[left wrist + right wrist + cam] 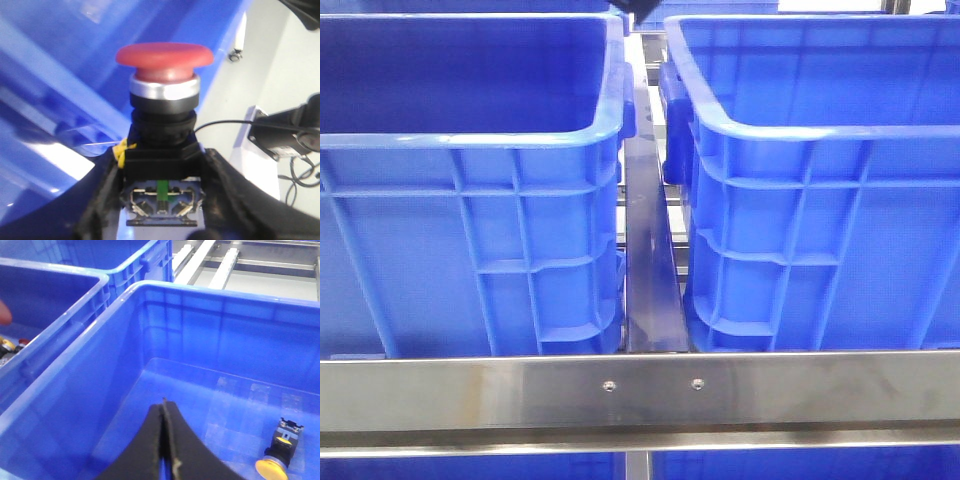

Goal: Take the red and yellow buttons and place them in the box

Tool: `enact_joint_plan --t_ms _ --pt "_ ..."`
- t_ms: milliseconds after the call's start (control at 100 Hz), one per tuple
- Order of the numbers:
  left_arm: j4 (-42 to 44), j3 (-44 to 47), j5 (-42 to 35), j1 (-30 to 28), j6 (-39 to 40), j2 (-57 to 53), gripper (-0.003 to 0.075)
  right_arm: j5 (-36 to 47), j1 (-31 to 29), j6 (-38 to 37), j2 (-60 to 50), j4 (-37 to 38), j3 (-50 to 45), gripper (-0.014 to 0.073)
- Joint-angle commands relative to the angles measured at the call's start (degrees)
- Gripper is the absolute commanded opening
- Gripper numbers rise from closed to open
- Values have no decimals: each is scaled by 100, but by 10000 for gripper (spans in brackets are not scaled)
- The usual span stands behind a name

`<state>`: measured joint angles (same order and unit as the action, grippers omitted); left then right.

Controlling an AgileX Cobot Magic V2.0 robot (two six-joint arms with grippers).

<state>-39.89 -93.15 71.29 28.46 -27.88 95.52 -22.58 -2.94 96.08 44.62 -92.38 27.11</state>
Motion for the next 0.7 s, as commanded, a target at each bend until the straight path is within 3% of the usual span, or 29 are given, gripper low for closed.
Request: enact_joint_plan --t_ms 0,60,180,250,360,460,690 --pt "-358 -177 -52 50 -26 -285 -3 -143 -25 51 -47 -281 162 20" --pt "-358 -177 -52 50 -26 -285 -3 -194 -25 51 -47 -281 162 132" --pt "-358 -177 -52 40 -26 -285 -3 -353 -25 51 -47 -346 186 505" --pt "-358 -177 -52 40 -26 -285 -3 -415 -25 9 -47 -523 231 661" --pt "-358 -177 -52 40 -26 -285 -3 -636 -25 -519 -22 -672 408 628" --pt "-358 -177 -52 40 -26 -285 -3 -1006 -25 -1449 94 -667 643 620" --pt "-358 -177 -52 40 -26 -285 -3 -2638 -25 -3238 792 -646 1282 620"
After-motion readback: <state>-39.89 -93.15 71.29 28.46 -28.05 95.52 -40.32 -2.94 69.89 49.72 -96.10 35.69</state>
